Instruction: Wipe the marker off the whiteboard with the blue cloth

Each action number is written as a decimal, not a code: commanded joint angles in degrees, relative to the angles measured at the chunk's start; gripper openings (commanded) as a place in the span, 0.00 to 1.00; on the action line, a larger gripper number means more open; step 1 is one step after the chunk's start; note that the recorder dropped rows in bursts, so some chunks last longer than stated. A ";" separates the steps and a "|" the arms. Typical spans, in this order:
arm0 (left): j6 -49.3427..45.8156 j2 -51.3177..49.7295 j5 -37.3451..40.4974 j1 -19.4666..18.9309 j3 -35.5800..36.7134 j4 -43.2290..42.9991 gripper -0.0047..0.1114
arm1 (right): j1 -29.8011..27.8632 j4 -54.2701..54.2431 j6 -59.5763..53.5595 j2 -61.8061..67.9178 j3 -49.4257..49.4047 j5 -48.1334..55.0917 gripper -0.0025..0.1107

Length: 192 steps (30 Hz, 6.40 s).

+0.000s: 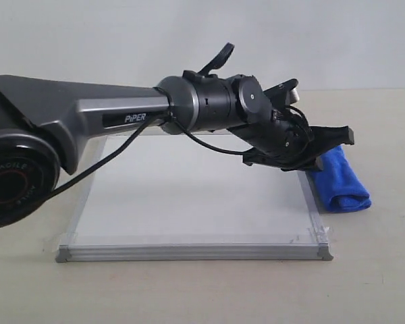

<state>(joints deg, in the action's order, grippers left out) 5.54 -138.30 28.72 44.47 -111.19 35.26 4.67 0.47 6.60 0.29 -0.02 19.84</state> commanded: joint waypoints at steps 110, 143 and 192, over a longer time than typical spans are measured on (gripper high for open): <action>1.38 138.30 -11.82 -41.48 111.19 -33.81 0.08 | -0.15 0.13 -0.14 -0.29 0.02 -0.24 0.02; -4.71 138.30 -11.26 -41.48 111.19 -33.70 0.08 | -0.15 0.13 -0.14 -0.29 0.02 -0.14 0.02; -4.71 138.30 -11.38 -41.48 111.19 -33.69 0.08 | -0.15 0.13 -0.14 -0.29 0.02 -0.30 0.02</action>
<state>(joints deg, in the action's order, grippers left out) 1.00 -0.23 17.54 3.22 -0.19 1.52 4.67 0.56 6.60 0.29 -0.02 19.84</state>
